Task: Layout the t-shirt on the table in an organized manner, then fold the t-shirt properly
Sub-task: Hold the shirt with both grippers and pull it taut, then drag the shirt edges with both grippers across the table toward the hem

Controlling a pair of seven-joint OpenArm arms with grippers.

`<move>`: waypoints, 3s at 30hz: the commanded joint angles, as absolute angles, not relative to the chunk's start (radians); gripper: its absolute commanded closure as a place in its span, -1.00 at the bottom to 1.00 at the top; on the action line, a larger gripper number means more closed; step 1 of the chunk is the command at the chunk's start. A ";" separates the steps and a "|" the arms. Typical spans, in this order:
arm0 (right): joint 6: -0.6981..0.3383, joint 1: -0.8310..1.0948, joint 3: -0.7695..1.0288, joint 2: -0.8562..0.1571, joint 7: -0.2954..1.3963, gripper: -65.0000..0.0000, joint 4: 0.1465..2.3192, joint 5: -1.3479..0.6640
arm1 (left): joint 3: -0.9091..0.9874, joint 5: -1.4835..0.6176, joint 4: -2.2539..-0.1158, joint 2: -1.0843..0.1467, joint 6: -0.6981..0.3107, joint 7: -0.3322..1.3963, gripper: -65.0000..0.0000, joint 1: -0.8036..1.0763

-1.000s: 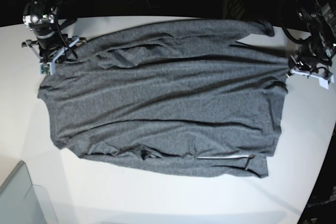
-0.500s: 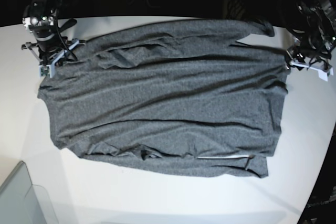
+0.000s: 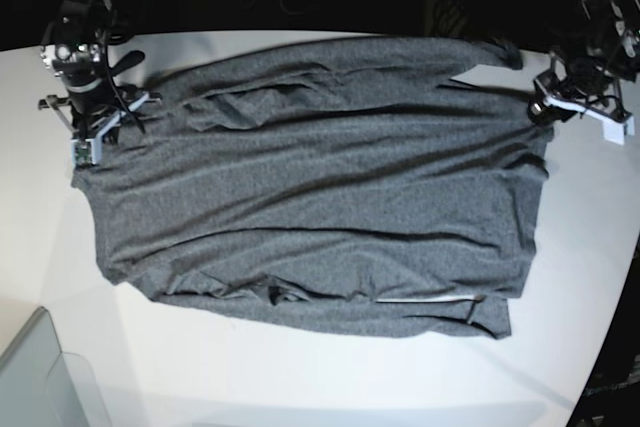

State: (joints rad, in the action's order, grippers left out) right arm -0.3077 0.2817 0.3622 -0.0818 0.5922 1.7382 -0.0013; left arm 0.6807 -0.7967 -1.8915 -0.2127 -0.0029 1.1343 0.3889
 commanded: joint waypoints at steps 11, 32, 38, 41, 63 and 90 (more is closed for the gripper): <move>-0.305 0.259 0.366 -0.091 0.573 1.00 1.756 -0.005 | 0.610 -0.865 -1.917 -0.186 0.004 1.132 0.25 0.553; -0.305 0.259 0.371 -0.077 0.573 1.00 1.756 -0.005 | 0.489 -0.680 -1.678 -0.189 -0.002 1.119 0.25 0.383; -0.305 0.228 0.372 -0.076 0.573 1.00 1.816 -0.005 | 0.492 -0.671 -1.635 -0.197 -0.002 1.119 0.25 0.360; -0.305 0.222 0.364 -0.073 0.573 1.00 1.850 -0.005 | 0.535 -0.670 -1.623 -0.194 -0.002 1.119 0.25 0.346; -0.305 -0.275 0.136 -0.131 0.556 1.00 1.102 -0.001 | 0.553 -0.670 -1.566 -0.197 -0.002 1.119 0.25 0.285; -0.298 -0.325 0.131 -0.166 0.437 1.00 1.228 0.001 | 0.615 -0.725 -1.735 -0.189 -0.004 1.132 0.25 0.251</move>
